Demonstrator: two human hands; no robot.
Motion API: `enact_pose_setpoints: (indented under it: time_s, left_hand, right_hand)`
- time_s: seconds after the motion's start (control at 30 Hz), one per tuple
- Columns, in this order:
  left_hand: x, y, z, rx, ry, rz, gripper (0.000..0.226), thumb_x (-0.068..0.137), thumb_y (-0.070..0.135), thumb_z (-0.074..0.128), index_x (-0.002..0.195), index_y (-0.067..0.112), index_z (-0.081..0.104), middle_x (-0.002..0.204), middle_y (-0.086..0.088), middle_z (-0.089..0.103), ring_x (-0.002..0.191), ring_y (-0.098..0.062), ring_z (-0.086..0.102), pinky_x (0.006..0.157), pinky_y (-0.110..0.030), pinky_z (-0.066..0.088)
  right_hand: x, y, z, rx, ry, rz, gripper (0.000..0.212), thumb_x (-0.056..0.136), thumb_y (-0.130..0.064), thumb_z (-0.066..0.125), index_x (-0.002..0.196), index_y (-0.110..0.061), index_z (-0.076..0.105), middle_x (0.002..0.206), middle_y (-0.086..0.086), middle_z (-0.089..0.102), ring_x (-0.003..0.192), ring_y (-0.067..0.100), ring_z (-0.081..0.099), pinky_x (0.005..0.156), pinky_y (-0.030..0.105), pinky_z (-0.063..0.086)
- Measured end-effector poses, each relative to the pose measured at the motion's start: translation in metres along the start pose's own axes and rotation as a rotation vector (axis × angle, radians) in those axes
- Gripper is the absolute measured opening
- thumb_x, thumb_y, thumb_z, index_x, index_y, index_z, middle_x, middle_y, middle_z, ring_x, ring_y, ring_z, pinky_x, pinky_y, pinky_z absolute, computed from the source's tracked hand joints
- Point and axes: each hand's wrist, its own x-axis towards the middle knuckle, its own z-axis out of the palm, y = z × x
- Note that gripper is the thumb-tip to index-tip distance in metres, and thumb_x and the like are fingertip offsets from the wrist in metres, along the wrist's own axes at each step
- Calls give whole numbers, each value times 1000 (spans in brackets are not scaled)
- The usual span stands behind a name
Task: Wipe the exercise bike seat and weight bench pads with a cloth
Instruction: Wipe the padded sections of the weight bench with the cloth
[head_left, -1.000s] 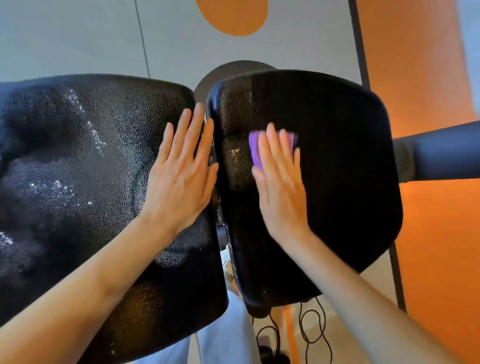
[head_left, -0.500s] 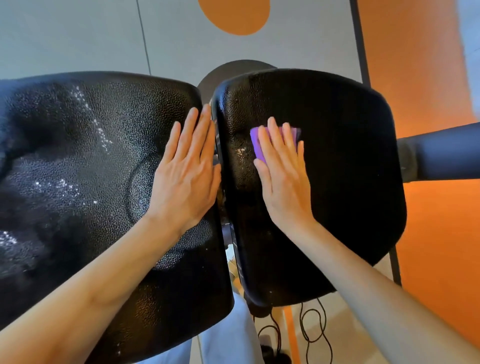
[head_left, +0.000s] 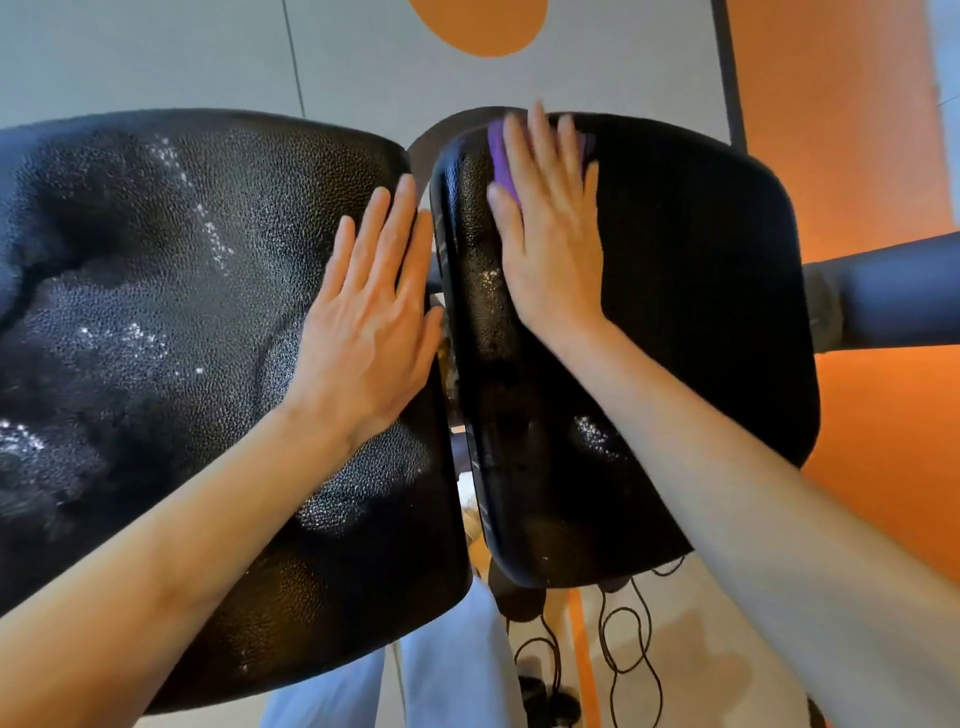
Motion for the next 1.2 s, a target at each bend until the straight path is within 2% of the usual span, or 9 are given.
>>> enact_pose_setpoints:
  time_s: [0.07, 0.23, 0.4, 0.47, 0.67, 0.83, 0.93, 1.03, 1.2]
  left_hand:
    - [-6, -3, -1, 2, 4, -18, 66, 102, 35, 34, 155, 2, 13, 164, -17, 1, 152, -32, 0, 124, -45, 1]
    - [-9, -3, -1, 7, 18, -42, 67, 100, 37, 31, 155, 3, 14, 164, -16, 3, 152, -31, 2, 124, -44, 2]
    - [-9, -5, 1, 24, 15, -29, 67, 101, 37, 32, 155, 3, 12, 164, -16, 2, 152, -31, 1, 124, -44, 2]
    - [-9, -5, 2, 24, 17, -23, 67, 101, 38, 32, 155, 4, 11, 164, -16, 2, 152, -32, 1, 124, -45, 2]
    - [-9, -4, 1, 10, 27, -34, 66, 102, 40, 27, 155, 3, 13, 164, -16, 3, 152, -31, 2, 124, -45, 2]
    - [-9, -4, 3, 20, 30, -22, 67, 102, 41, 25, 155, 3, 13, 164, -17, 3, 152, -31, 2, 124, -44, 2]
    - [-8, -3, 2, 3, 33, -22, 66, 102, 40, 26, 155, 3, 14, 164, -16, 4, 152, -31, 2, 124, -44, 1]
    - [-9, -4, 0, -8, 36, -30, 66, 102, 40, 27, 155, 2, 15, 164, -17, 5, 152, -32, 3, 124, -44, 2]
    - [-9, -4, 2, 11, 36, -24, 66, 102, 41, 25, 155, 2, 15, 164, -16, 4, 152, -32, 3, 124, -44, 2]
  right_hand:
    - [8, 0, 4, 31, 20, 17, 51, 105, -29, 29, 153, -14, 24, 162, 11, 19, 151, 30, 11, 121, 48, 8]
    - [-107, 6, -13, 57, -150, 29, 52, 104, -25, 27, 154, -17, 19, 164, 5, 12, 152, 23, 3, 123, 45, 6]
    - [-8, -4, -1, 30, -24, 37, 52, 105, -31, 27, 153, -14, 22, 162, 10, 17, 151, 29, 9, 121, 46, 5]
    - [-1, -4, 3, 51, -5, 55, 51, 105, -28, 29, 153, -12, 21, 162, 11, 16, 151, 30, 8, 121, 45, 4]
    - [-131, -8, -12, 216, -182, 47, 50, 104, -28, 22, 154, -20, 17, 164, 2, 11, 152, 18, -2, 124, 43, 0]
    - [-9, -22, 4, 120, -2, 104, 51, 104, -28, 17, 153, -15, 23, 162, 12, 16, 151, 30, 7, 120, 49, 3]
    - [-42, -16, 2, 111, -11, 34, 50, 105, -27, 24, 153, -16, 22, 163, 11, 15, 151, 29, 6, 122, 49, 5]
    - [-104, -12, -7, 66, -129, -17, 51, 104, -25, 31, 154, -18, 21, 163, 8, 15, 152, 27, 5, 123, 48, 9]
    - [15, -23, 6, -23, 5, -41, 49, 104, -27, 29, 152, -17, 28, 161, 11, 20, 150, 33, 11, 121, 51, 8]
